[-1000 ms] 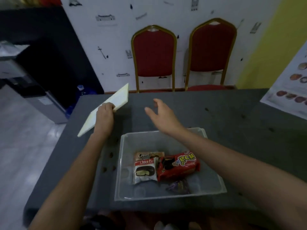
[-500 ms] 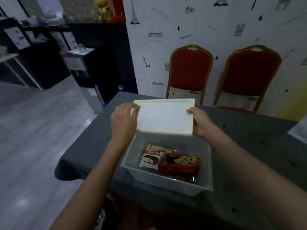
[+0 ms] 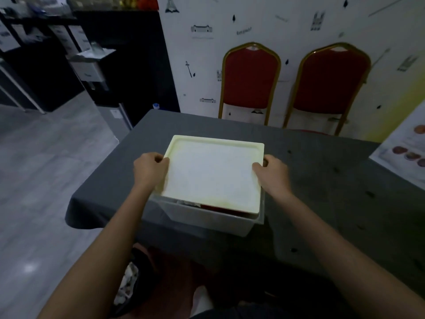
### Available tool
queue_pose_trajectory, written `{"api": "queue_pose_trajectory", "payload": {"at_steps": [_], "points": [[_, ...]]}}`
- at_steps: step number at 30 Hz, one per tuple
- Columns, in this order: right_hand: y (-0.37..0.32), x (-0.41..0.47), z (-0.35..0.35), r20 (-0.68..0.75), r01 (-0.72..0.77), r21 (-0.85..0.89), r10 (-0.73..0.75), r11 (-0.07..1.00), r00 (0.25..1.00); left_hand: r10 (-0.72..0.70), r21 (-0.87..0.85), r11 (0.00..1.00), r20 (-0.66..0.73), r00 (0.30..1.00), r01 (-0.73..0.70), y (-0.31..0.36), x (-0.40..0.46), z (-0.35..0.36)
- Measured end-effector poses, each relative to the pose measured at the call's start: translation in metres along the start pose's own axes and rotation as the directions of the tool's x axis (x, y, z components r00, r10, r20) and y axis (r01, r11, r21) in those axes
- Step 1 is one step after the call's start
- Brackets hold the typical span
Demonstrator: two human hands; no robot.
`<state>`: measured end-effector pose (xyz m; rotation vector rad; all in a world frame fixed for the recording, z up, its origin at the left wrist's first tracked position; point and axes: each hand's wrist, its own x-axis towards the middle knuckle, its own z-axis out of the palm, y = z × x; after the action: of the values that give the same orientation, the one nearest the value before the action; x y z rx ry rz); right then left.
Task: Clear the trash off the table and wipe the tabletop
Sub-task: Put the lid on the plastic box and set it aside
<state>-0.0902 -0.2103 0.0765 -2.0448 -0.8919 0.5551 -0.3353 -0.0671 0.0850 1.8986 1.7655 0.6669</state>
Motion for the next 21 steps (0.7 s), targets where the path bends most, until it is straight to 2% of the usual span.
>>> {"api": "queue_pose_trajectory", "payload": {"at_steps": [6,9,16,21], "points": [[0.016,0.0,0.004,-0.018,0.104,-0.271,-0.113,0.957,0.993,0.005,0.021,1.0,-0.051,0.999,-0.004,0.0,-0.01,0.01],[0.014,0.0,0.006,-0.016,0.109,-0.379,-0.125,0.919,0.992,0.013,0.019,1.0,-0.066,0.998,-0.012,0.0,-0.009,0.013],[0.013,0.003,0.008,0.023,0.101,-0.494,-0.103,0.864,0.994,0.031,0.029,0.999,-0.054,0.998,-0.03,0.0,-0.007,0.014],[0.019,-0.003,0.011,0.036,0.123,-0.505,-0.121,0.854,0.992,0.04,0.045,0.998,-0.067,0.997,-0.037,-0.013,-0.01,0.016]]}}
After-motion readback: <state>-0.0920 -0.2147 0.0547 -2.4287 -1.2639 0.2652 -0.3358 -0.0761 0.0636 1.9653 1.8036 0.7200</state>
